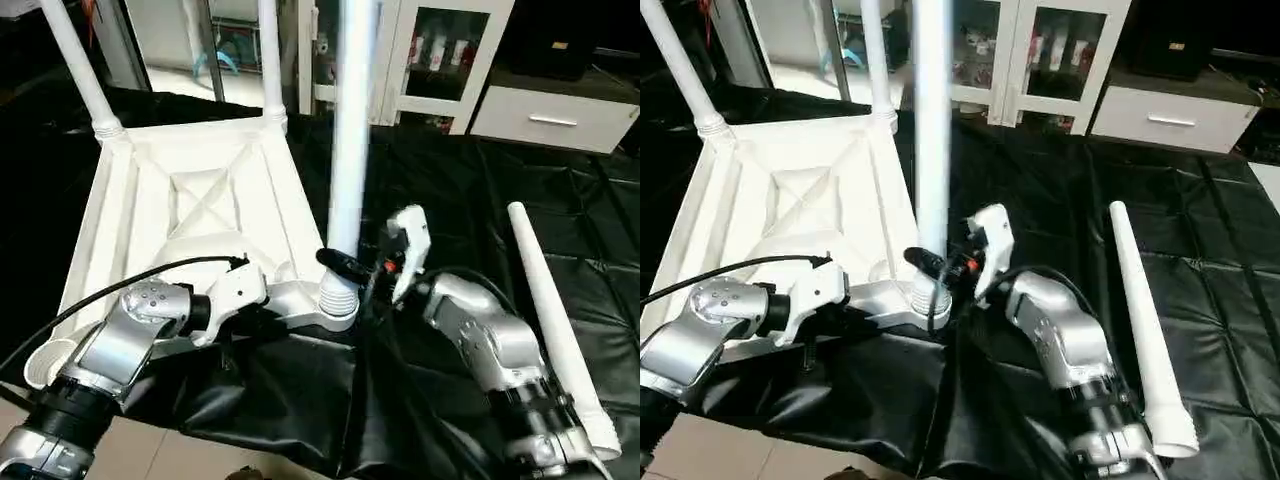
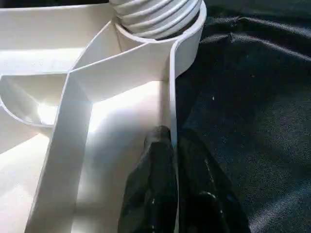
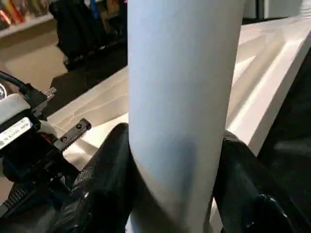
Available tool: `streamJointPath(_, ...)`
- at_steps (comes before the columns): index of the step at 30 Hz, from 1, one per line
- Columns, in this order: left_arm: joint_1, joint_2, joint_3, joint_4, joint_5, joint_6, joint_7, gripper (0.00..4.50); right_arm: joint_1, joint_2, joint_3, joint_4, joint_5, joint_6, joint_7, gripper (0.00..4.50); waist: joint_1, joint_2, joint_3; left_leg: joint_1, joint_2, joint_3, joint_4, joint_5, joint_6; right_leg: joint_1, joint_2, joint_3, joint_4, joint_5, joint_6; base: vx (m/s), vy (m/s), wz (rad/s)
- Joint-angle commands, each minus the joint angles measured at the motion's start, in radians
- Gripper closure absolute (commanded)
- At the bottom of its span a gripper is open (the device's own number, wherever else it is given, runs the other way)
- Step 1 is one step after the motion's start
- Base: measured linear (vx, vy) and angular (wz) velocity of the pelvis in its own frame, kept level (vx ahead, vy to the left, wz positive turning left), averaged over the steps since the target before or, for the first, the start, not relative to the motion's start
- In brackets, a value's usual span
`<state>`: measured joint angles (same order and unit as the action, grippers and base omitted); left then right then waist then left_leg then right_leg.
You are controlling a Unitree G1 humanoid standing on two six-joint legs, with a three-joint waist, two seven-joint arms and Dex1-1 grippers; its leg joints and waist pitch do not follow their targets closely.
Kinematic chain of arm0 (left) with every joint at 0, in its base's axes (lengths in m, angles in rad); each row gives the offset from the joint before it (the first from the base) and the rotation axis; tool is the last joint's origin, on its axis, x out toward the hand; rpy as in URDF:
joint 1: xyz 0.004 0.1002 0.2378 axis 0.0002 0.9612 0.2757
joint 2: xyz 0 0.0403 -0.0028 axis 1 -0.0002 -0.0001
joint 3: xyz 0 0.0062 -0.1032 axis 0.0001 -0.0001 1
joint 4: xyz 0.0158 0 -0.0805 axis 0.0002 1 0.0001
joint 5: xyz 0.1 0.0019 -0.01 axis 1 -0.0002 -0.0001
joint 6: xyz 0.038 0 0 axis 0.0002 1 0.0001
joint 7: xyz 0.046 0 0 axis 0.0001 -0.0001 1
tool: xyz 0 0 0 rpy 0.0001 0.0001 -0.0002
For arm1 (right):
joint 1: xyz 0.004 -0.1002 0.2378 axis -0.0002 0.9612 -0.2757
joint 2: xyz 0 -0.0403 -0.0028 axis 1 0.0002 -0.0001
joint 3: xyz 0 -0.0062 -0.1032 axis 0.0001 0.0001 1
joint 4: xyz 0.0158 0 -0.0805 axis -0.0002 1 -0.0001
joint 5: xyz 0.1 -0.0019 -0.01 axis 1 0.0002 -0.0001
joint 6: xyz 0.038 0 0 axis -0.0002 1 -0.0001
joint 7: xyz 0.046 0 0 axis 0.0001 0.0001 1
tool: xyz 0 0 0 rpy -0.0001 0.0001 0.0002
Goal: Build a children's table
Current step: Insert table leg to table base
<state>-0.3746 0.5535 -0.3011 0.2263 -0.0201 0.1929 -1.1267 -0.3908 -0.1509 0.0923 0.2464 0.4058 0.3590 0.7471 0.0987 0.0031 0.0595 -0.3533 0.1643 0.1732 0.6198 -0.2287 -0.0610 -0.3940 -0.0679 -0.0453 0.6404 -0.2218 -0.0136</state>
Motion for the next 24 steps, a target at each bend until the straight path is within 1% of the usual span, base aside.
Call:
streamJointPath(1,0.003,-0.03,-0.018,-0.063,-0.055,-0.034,-0.046,4.5,0.033,-0.028,-0.038,-0.005,-0.023,-0.007,-0.036,2.64,-0.012,-0.007,-0.058,0.004,0.065,-0.018,-0.09,-0.066,0.028,0.041,-0.082,0.056,-0.072,-0.069,-0.22,0.0,0.0,0.0)
streamJointPath(2,0.004,-0.03,-0.015,-0.061,-0.052,-0.034,-0.043,4.5,0.059,-0.036,-0.038,-0.036,-0.023,-0.016,-0.035,2.64,-0.012,-0.006,-0.056,0.005,0.065,-0.017,-0.091,-0.079,0.027,0.039,-0.083,0.056,-0.075,-0.086,-0.219,0.0,0.0,0.0)
streamJointPath(4,0.003,-0.03,-0.013,-0.059,-0.05,-0.035,-0.041,4.5,0.076,-0.042,-0.037,-0.056,-0.025,-0.026,-0.036,2.64,-0.009,-0.006,-0.056,0.006,0.067,-0.018,-0.091,-0.087,0.025,0.038,-0.084,0.057,-0.077,-0.099,-0.212,0.0,0.0,0.0)
streamJointPath(5,0.003,-0.03,-0.013,-0.058,-0.049,-0.036,-0.039,4.5,0.089,-0.045,-0.039,-0.072,-0.023,-0.033,-0.038,2.64,-0.01,-0.006,-0.054,0.004,0.066,-0.019,-0.094,-0.098,0.022,0.039,-0.084,0.057,-0.079,-0.119,-0.208,0.0,0.0,0.0)
streamJointPath(7,0.002,-0.03,-0.011,-0.054,-0.047,-0.039,-0.037,4.5,0.114,-0.055,-0.038,-0.105,-0.029,-0.053,-0.039,2.64,-0.009,-0.006,-0.053,0.006,0.067,-0.018,-0.095,-0.119,0.017,0.036,-0.085,0.058,-0.082,-0.147,-0.203,0.0,0.0,0.0)
streamJointPath(10,-0.001,-0.029,-0.008,-0.045,-0.043,-0.043,-0.032,4.5,0.144,-0.062,-0.041,-0.146,-0.037,-0.075,-0.038,2.64,-0.009,-0.006,-0.054,0.004,0.067,-0.018,-0.095,-0.114,0.017,0.037,-0.083,0.057,-0.082,-0.141,-0.197,0.0,0.0,0.0)
streamJointPath(11,-0.002,-0.029,-0.008,-0.044,-0.041,-0.044,-0.03,4.5,0.15,-0.064,-0.041,-0.153,-0.041,-0.081,-0.037,2.64,-0.011,-0.007,-0.054,0.002,0.066,-0.018,-0.095,-0.11,0.02,0.038,-0.083,0.056,-0.08,-0.131,-0.198,0.0,0.0,0.0)
streamJointPath(13,-0.006,-0.028,-0.006,-0.035,-0.036,-0.049,-0.026,4.5,0.171,-0.07,-0.039,-0.169,-0.058,-0.108,-0.038,2.64,-0.009,-0.007,-0.054,0.004,0.067,-0.016,-0.094,-0.115,0.022,0.034,-0.085,0.057,-0.083,-0.135,-0.194,0.0,0.0,0.0)
streamJointPath(14,-0.01,-0.03,-0.002,-0.028,-0.032,-0.051,-0.019,4.5,0.189,-0.077,-0.037,-0.179,-0.074,-0.134,-0.043,2.64,-0.009,-0.007,-0.054,0.003,0.066,-0.017,-0.095,-0.114,0.024,0.036,-0.085,0.057,-0.082,-0.134,-0.195,0.0,0.0,0.0)
streamJointPath(15,-0.011,-0.029,-0.002,-0.025,-0.03,-0.052,-0.017,4.5,0.198,-0.079,-0.036,-0.184,-0.075,-0.14,-0.043,2.64,-0.009,-0.007,-0.055,0.002,0.066,-0.017,-0.094,-0.111,0.025,0.037,-0.085,0.057,-0.082,-0.131,-0.195,0.0,0.0,0.0)
streamJointPath(16,-0.012,-0.029,-0.001,-0.024,-0.028,-0.053,-0.017,4.5,0.204,-0.08,-0.036,-0.187,-0.075,-0.144,-0.043,2.64,-0.009,-0.005,-0.054,0.001,0.066,-0.018,-0.095,-0.111,0.025,0.037,-0.085,0.057,-0.081,-0.13,-0.194,0.0,0.0,0.0)
streamJointPath(18,-0.015,-0.028,-0.001,-0.016,-0.021,-0.056,-0.013,4.5,0.219,-0.078,-0.038,-0.193,-0.075,-0.157,-0.051,2.64,-0.01,-0.006,-0.053,0.0,0.066,-0.018,-0.096,-0.123,0.027,0.037,-0.085,0.057,-0.084,-0.144,-0.191,0.0,0.0,0.0)
streamJointPath(19,-0.015,-0.028,-0.001,-0.015,-0.021,-0.056,-0.013,4.5,0.22,-0.078,-0.038,-0.194,-0.075,-0.157,-0.051,2.64,-0.01,-0.006,-0.051,0.001,0.066,-0.018,-0.096,-0.136,0.026,0.035,-0.085,0.057,-0.087,-0.162,-0.191,0.0,0.0,0.0)
streamJointPath(21,-0.017,-0.026,-0.001,-0.01,-0.015,-0.058,-0.007,4.5,0.234,-0.077,-0.039,-0.2,-0.076,-0.171,-0.055,2.64,-0.01,-0.004,-0.051,0.002,0.067,-0.019,-0.098,-0.146,0.024,0.033,-0.085,0.058,-0.088,-0.177,-0.189,0.0,0.0,0.0)
streamJointPath(22,-0.018,-0.026,-0.001,-0.007,-0.013,-0.059,-0.004,4.5,0.242,-0.075,-0.039,-0.204,-0.078,-0.179,-0.055,2.64,-0.01,-0.004,-0.051,0.003,0.068,-0.019,-0.098,-0.148,0.023,0.033,-0.085,0.057,-0.089,-0.178,-0.188,0.0,0.0,0.0)
streamJointPath(23,-0.019,-0.026,-0.001,-0.005,-0.011,-0.059,-0.002,4.5,0.248,-0.074,-0.039,-0.206,-0.079,-0.184,-0.054,2.64,-0.011,-0.005,-0.051,0.001,0.067,-0.019,-0.099,-0.148,0.022,0.035,-0.085,0.057,-0.088,-0.171,-0.187,0.0,0.0,0.0)
streamJointPath(24,-0.021,-0.027,-0.001,-0.001,-0.008,-0.061,0.0,4.5,0.259,-0.071,-0.038,-0.206,-0.082,-0.203,-0.054,2.64,-0.01,-0.004,-0.052,0.001,0.067,-0.02,-0.099,-0.148,0.022,0.035,-0.085,0.057,-0.087,-0.169,-0.186,0.0,0.0,0.0)
